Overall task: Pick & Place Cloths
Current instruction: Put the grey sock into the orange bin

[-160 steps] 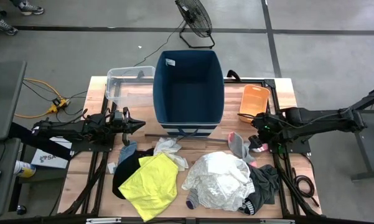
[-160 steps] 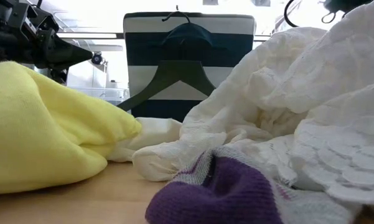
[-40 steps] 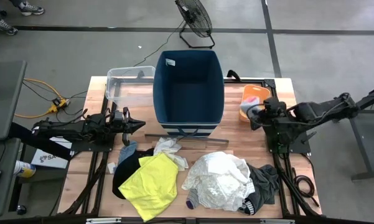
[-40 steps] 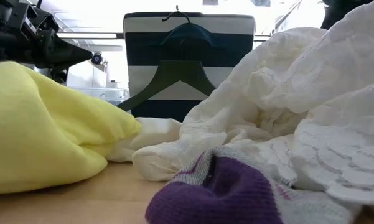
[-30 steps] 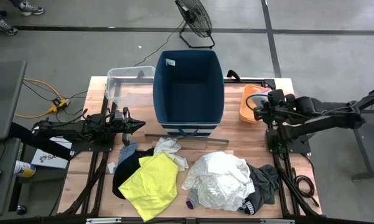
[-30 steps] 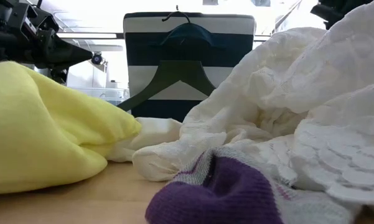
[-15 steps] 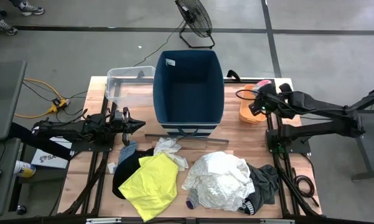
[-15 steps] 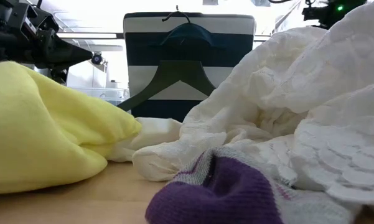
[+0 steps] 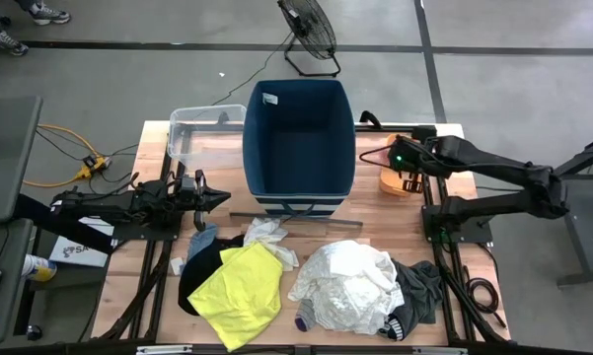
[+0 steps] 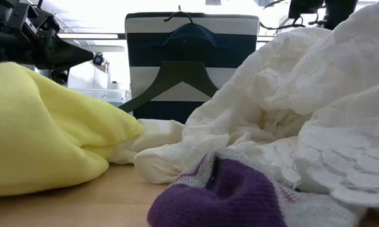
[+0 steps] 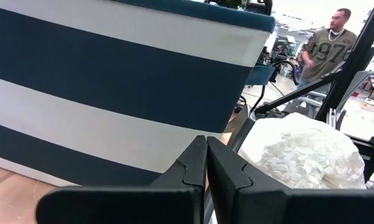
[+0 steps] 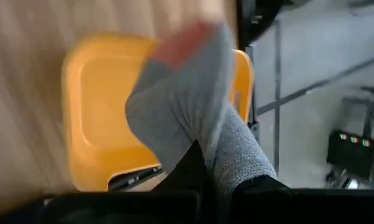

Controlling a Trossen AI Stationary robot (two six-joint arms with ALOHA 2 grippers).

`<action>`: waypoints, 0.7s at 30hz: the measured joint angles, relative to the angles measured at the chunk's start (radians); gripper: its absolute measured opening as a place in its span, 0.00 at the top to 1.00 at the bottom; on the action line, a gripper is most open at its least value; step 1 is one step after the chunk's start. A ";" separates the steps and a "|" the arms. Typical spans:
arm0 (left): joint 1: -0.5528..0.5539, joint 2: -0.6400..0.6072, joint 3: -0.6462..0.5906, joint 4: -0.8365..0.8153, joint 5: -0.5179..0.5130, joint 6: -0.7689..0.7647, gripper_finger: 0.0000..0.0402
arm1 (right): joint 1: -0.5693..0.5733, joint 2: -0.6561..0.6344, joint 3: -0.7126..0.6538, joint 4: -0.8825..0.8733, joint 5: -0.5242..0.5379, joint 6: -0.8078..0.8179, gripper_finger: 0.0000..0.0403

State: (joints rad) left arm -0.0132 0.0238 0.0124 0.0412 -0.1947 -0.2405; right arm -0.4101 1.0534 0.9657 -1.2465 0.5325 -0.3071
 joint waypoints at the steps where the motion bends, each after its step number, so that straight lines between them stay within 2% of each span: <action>1: 0.000 0.000 0.000 0.000 0.000 0.000 0.97 | -0.014 0.011 0.000 0.002 -0.016 -0.039 0.99; 5: 0.000 0.000 0.000 0.000 0.000 0.000 0.97 | -0.065 0.057 0.000 -0.001 -0.060 -0.152 0.99; 9: 0.000 0.000 0.000 0.000 0.000 0.000 0.97 | -0.116 0.094 0.000 -0.001 -0.025 -0.190 0.99; 13: 0.000 0.000 0.000 0.000 0.000 0.000 0.97 | -0.164 0.120 0.000 -0.002 0.022 -0.181 0.99; 21: 0.000 0.000 0.000 0.000 0.000 0.000 0.97 | -0.239 0.200 0.000 -0.035 0.107 -0.045 0.99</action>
State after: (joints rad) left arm -0.0132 0.0238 0.0124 0.0413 -0.1947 -0.2405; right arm -0.6488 1.2534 0.9657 -1.2814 0.6396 -0.3523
